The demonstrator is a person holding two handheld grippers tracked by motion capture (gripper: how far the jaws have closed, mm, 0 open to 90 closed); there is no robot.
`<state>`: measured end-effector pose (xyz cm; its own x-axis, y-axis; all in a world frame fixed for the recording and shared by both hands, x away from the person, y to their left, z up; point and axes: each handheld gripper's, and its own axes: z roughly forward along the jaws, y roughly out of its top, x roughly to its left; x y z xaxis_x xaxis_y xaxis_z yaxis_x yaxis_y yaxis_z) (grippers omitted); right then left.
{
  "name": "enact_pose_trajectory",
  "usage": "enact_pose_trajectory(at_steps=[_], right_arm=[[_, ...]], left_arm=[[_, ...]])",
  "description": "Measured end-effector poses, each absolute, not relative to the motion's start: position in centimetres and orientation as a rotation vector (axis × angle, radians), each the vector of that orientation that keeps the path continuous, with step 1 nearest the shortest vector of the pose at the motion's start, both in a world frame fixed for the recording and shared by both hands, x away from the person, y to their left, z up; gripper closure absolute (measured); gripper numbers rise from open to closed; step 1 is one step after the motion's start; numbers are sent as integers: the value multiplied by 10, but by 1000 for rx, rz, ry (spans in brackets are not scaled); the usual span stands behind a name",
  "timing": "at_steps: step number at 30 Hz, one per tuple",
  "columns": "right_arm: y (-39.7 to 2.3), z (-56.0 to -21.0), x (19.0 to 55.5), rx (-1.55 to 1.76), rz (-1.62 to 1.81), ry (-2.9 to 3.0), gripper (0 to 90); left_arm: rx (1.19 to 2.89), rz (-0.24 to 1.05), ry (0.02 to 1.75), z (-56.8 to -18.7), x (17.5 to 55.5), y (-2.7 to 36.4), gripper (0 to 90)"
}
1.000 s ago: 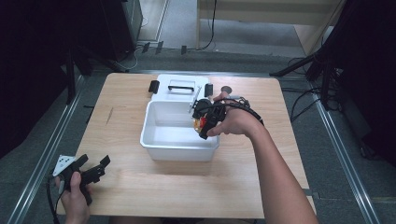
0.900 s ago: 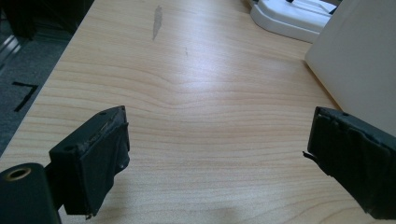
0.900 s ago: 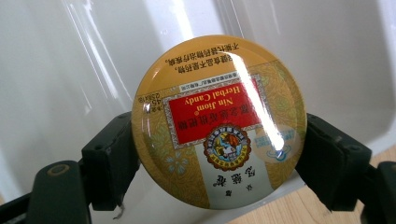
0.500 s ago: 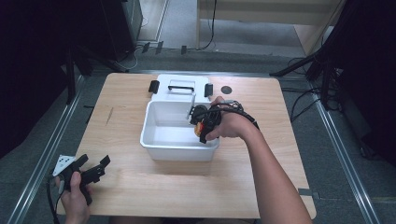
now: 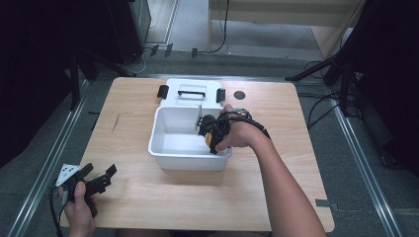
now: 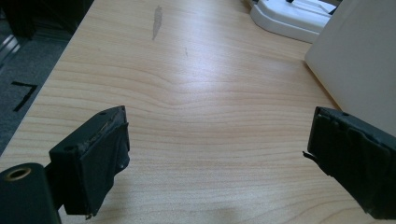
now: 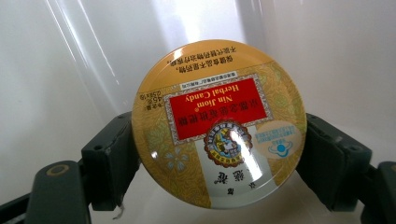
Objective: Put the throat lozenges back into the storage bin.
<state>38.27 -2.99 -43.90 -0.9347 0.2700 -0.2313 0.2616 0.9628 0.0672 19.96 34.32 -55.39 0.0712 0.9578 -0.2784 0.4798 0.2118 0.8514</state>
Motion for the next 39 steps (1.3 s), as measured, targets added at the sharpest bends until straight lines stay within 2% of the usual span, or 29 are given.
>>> enact_pose_trajectory(at_steps=[22, 29, 39], right_arm=[[-31, -437, 383, 423, 62, 2886, 194], [-34, -429, 383, 442, 112, 2878, 209], [-43, -397, 376, 473, 245, 2858, 260]], left_arm=[[1404, 642, 1551, -554, 200, 344, 63], [1403, 643, 1551, -554, 200, 344, 63], [1401, 644, 1551, -554, 200, 343, 63]])
